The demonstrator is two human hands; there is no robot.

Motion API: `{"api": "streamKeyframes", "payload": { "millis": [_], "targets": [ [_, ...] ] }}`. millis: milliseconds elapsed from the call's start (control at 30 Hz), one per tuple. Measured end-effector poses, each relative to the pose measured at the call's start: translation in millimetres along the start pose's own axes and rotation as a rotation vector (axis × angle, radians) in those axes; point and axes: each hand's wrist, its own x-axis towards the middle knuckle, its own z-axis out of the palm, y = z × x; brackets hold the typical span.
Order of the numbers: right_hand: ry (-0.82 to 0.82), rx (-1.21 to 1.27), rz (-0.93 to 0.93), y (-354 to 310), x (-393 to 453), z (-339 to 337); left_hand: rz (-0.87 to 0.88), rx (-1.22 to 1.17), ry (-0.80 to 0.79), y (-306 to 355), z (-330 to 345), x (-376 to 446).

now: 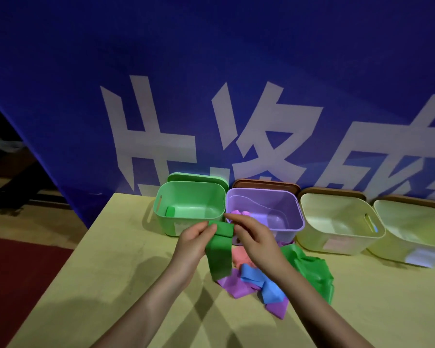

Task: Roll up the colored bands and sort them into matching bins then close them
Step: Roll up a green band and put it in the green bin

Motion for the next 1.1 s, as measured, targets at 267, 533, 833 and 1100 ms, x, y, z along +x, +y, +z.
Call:
{"api": "streamKeyframes", "payload": {
  "millis": [267,533,833,1100],
  "targets": [
    [0.066,0.161,0.207,-10,-13,36,0.288,0.370,-0.003,-11,-25,-6],
    [0.115,0.171,0.164,-23,-30,57,0.378,0.377,-0.057,-9,-46,-24],
    [0.162,0.305,0.165,-38,-38,69,-0.038,0.104,-0.071,-2,-60,-43],
    [0.218,-0.004,-0.041,-36,-46,73,-0.053,0.071,-0.073,-3,-60,-55]
  ]
}}
